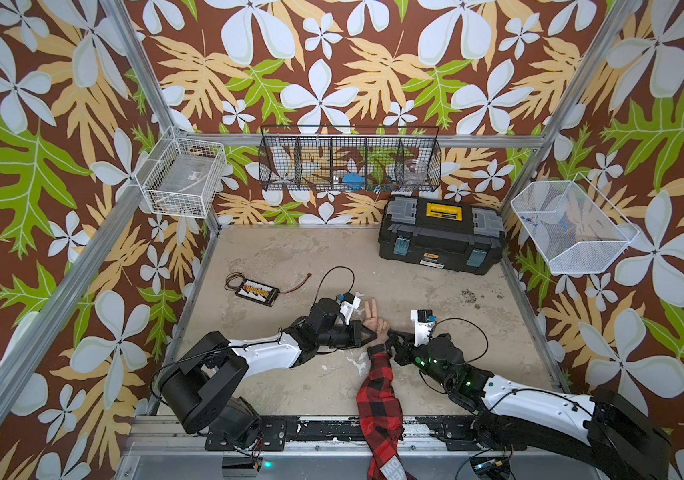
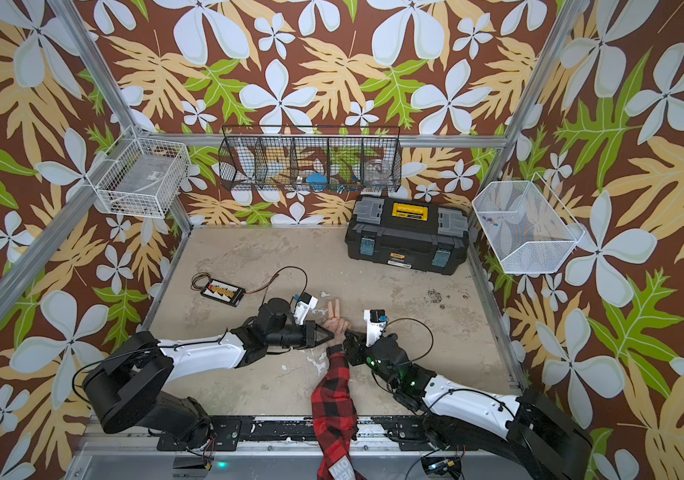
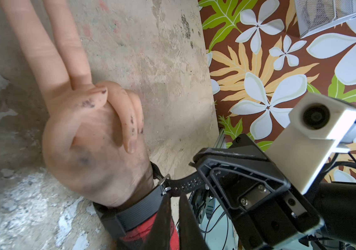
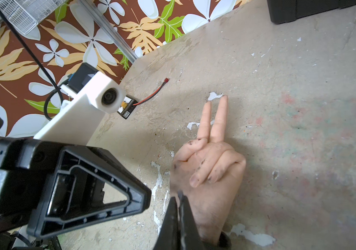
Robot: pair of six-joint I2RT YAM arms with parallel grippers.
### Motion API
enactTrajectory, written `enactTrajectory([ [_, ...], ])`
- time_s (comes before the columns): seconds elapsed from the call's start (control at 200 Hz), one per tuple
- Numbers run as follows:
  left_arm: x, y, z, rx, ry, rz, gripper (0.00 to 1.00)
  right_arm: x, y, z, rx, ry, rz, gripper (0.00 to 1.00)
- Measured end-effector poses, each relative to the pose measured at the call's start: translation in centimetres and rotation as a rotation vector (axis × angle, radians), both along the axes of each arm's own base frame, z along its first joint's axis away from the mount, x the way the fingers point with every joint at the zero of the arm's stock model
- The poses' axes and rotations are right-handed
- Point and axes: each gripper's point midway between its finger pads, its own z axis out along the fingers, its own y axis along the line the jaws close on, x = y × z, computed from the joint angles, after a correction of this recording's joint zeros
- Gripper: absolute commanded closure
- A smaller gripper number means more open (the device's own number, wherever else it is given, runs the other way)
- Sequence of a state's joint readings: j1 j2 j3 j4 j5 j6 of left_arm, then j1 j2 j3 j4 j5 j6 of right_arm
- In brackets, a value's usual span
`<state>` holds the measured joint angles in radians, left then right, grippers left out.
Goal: Take off the watch
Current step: Untie the watch from the hand.
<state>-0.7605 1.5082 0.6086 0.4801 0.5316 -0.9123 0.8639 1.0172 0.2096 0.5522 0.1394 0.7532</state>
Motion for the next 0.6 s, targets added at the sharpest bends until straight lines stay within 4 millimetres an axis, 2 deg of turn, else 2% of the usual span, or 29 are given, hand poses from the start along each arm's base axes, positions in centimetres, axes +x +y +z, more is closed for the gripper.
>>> enactTrajectory([
  [0.165, -0.9, -1.0, -0.4, -0.005, 0.003, -0.028, 0.89, 0.3, -0.4, -0.3, -0.006, 0.008, -0.026, 1.0],
  [0.28, -1.4, -1.4, -1.4, 0.011, 0.034, -0.034, 0.91, 0.3, -0.5, -0.5, -0.002, 0.022, -0.035, 1.0],
  [0.601, -1.6, -1.1, -3.2, 0.033, 0.054, -0.021, 0.92, 0.1, -0.9, -1.3, -0.012, 0.036, -0.044, 1.0],
])
